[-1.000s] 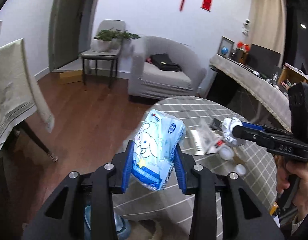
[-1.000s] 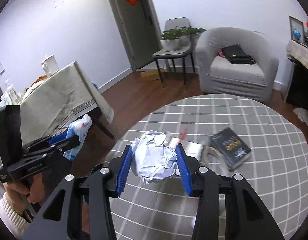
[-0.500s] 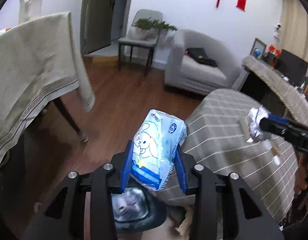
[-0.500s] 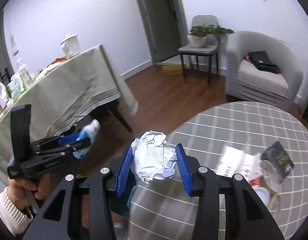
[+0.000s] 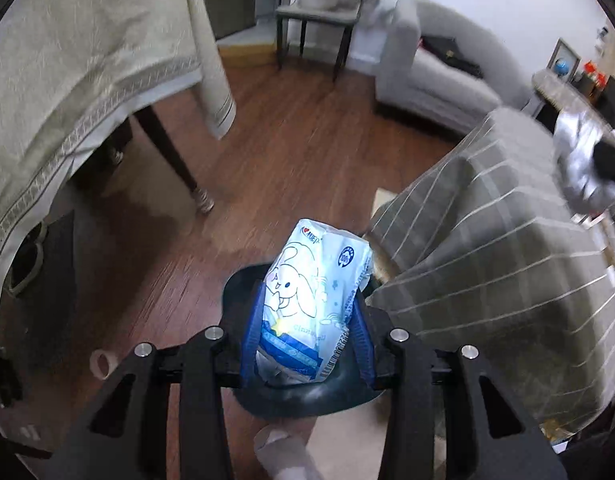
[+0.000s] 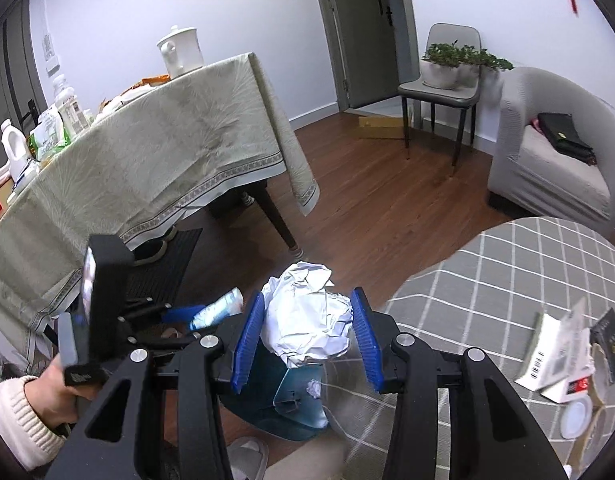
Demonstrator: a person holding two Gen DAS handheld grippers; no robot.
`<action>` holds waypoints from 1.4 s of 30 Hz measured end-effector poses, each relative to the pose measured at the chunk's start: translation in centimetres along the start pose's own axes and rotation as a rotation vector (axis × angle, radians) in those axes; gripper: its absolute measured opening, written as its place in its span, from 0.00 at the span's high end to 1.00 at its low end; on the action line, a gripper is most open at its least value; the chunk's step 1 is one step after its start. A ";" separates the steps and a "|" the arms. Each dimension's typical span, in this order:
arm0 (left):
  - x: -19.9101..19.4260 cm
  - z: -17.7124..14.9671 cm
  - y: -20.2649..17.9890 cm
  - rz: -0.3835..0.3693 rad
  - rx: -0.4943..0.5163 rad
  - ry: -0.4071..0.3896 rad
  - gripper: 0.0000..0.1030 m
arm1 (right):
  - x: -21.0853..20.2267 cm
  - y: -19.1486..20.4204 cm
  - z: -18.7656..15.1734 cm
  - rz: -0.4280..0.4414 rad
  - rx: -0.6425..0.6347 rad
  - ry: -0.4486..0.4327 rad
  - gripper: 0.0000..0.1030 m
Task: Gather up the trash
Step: 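Drop the tissue pack from the left tool into the bin while the right tool drops the paper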
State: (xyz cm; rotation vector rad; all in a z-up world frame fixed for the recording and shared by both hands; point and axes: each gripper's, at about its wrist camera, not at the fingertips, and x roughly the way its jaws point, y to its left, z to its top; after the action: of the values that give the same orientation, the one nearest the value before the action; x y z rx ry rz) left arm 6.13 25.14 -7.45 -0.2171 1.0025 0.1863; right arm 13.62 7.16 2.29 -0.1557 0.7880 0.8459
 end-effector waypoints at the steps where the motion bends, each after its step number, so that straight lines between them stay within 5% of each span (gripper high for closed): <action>1: 0.5 -0.2 0.2 0.004 0.000 0.019 0.58 | 0.3 0.2 0.1 0.001 -0.001 0.002 0.56; 7: 3.8 -1.8 1.3 -0.005 0.000 0.153 0.49 | 2.7 0.7 0.3 0.001 0.004 0.031 0.56; 9: 4.7 -2.5 1.5 -0.008 0.008 0.191 0.38 | 3.5 1.1 0.4 0.003 0.002 0.042 0.56; 13: 5.0 -2.9 1.7 0.005 0.044 0.199 0.36 | 5.1 2.1 0.5 0.010 -0.011 0.066 0.56; 27: 0.5 -1.0 4.6 -0.014 -0.017 0.036 0.36 | 11.1 3.4 -1.5 0.010 -0.029 0.187 0.56; 42: -6.6 2.0 6.0 -0.010 -0.094 -0.213 0.51 | 15.9 4.9 -6.4 -0.001 -0.075 0.338 0.55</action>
State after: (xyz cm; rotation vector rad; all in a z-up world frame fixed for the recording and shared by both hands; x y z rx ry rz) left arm 2.78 31.08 -1.35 -0.2822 0.7814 0.2430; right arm 12.94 17.53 -12.22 -0.3721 1.0725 0.8598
